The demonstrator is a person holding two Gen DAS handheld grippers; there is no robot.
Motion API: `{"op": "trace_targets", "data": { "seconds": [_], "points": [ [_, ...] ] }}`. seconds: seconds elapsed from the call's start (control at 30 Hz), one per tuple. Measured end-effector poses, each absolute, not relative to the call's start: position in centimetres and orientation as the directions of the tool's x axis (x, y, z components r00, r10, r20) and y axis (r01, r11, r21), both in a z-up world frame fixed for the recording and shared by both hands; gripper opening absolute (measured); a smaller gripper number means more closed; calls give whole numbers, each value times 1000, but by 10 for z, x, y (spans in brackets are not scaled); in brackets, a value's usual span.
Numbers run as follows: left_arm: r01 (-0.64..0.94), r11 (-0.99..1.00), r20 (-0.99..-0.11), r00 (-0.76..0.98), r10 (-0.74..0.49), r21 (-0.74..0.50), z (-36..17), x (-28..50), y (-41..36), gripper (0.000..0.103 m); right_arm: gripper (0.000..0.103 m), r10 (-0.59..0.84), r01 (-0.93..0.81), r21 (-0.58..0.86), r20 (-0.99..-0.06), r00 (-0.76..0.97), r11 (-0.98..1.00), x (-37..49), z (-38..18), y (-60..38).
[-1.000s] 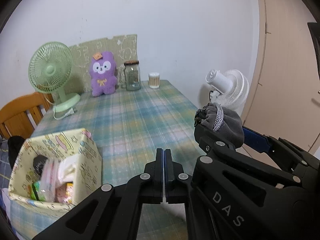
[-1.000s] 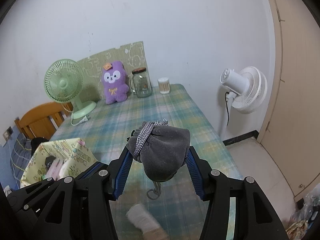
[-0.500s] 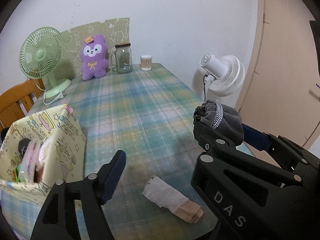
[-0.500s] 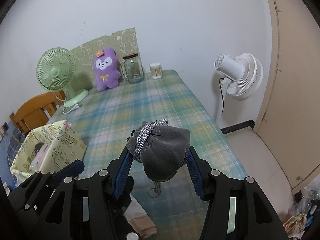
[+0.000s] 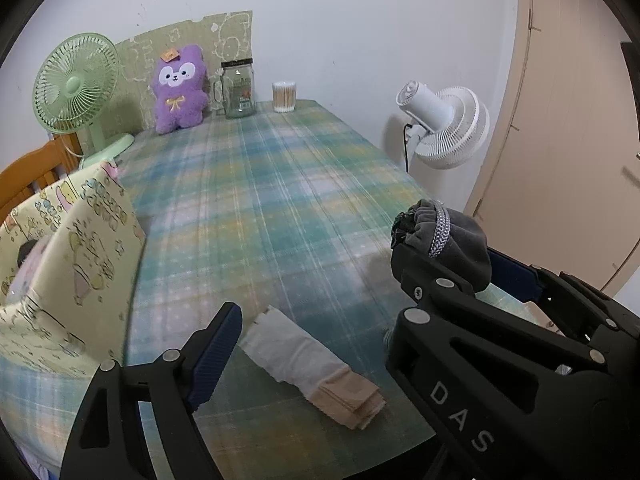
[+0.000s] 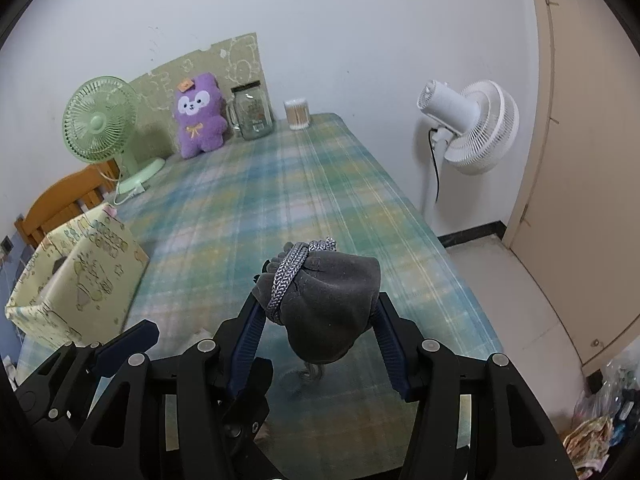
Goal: Organize soft objects
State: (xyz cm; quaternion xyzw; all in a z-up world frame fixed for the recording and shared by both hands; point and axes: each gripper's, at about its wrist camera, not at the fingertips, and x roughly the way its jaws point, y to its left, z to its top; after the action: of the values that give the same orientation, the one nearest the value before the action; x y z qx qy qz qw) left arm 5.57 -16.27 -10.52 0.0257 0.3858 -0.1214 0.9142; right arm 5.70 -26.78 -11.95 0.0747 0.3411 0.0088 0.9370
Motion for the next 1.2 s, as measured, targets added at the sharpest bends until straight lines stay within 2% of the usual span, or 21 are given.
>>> {"op": "trace_targets", "data": {
  "seconds": [0.4, 0.5, 0.57, 0.63, 0.7, 0.83, 1.2],
  "points": [
    [202, 979, -735, 662, -148, -14, -130, 53, -171, 86, 58, 66, 47, 148, -671, 738, 988, 56, -148, -277],
    [185, 983, -747, 651, -134, -14, -135, 53, -171, 76, 58, 66, 48, 147, -680, 730, 988, 56, -153, -277],
    [183, 983, -751, 646, -136, -21, -138, 52, -171, 73, 58, 70, 46, 149, -685, 726, 988, 57, -156, -277],
    [177, 984, -756, 642, -124, -12, -140, 53, -171, 60, 58, 66, 49, 147, -686, 724, 988, 57, -157, -277],
    [180, 984, -753, 646, -129, -13, -141, 52, -170, 57, 58, 67, 48, 148, -688, 723, 988, 57, -158, -277],
    [196, 980, -750, 644, -150, -28, -140, 52, -170, 39, 58, 78, 49, 162, -688, 721, 986, 57, -158, -278],
    [221, 975, -742, 650, -166, -24, -130, 60, -168, 24, 58, 74, 57, 168, -681, 728, 984, 63, -150, -274]
  ]
}}
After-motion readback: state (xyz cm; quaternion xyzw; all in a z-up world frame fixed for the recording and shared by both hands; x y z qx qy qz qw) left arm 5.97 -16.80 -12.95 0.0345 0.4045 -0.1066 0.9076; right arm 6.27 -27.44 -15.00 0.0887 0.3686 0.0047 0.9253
